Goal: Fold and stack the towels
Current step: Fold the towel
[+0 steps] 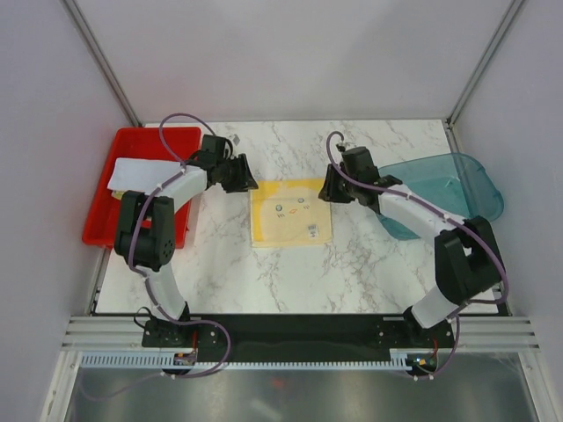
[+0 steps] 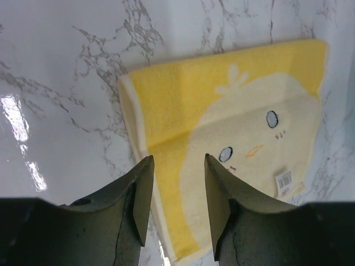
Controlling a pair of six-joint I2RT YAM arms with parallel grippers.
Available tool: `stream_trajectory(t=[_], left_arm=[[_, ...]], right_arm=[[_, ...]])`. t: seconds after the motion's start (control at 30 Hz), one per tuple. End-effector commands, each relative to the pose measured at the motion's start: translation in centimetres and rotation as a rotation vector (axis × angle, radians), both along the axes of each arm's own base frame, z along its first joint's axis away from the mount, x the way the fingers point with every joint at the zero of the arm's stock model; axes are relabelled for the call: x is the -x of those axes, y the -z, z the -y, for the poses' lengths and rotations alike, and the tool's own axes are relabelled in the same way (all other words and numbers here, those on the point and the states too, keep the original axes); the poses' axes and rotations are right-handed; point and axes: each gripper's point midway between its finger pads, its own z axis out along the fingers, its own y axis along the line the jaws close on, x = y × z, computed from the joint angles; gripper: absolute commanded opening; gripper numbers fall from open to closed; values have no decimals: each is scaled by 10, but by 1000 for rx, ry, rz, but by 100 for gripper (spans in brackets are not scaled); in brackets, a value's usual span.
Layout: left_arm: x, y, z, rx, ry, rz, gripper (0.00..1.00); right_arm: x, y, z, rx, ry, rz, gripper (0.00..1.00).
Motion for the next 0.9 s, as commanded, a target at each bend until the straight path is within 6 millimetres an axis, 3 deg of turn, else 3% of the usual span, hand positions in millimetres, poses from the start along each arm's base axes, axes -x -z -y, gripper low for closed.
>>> stream_trajectory(t=[0.0, 0.03, 0.1, 0.17, 0.2, 0.27, 0.4, 0.63, 0.87], left_arm=[[-18, 3, -1, -40, 53, 19, 49], [-19, 12, 2, -36, 69, -1, 48], [-27, 11, 5, -31, 80, 6, 47], [-29, 22, 4, -45, 80, -15, 47], [-32, 22, 3, -52, 78, -9, 47], [-36, 30, -1, -82, 67, -17, 47], [-43, 33, -2, -100, 74, -7, 47], [-50, 33, -8, -135, 54, 0, 47], [-52, 34, -15, -175, 32, -1, 50]], right_arm=[[-39, 7, -1, 33, -139, 31, 39], [-52, -2, -6, 13, -157, 51, 39], [-68, 13, 0, 21, -171, 31, 40], [-84, 8, 2, 8, -183, 47, 40], [-89, 19, 3, 13, -194, 31, 40], [-101, 20, 7, 13, -195, 35, 40], [-111, 43, 8, 11, -215, -3, 39], [-131, 53, 7, 0, -213, -8, 38], [-135, 66, 12, -7, -179, -43, 38]])
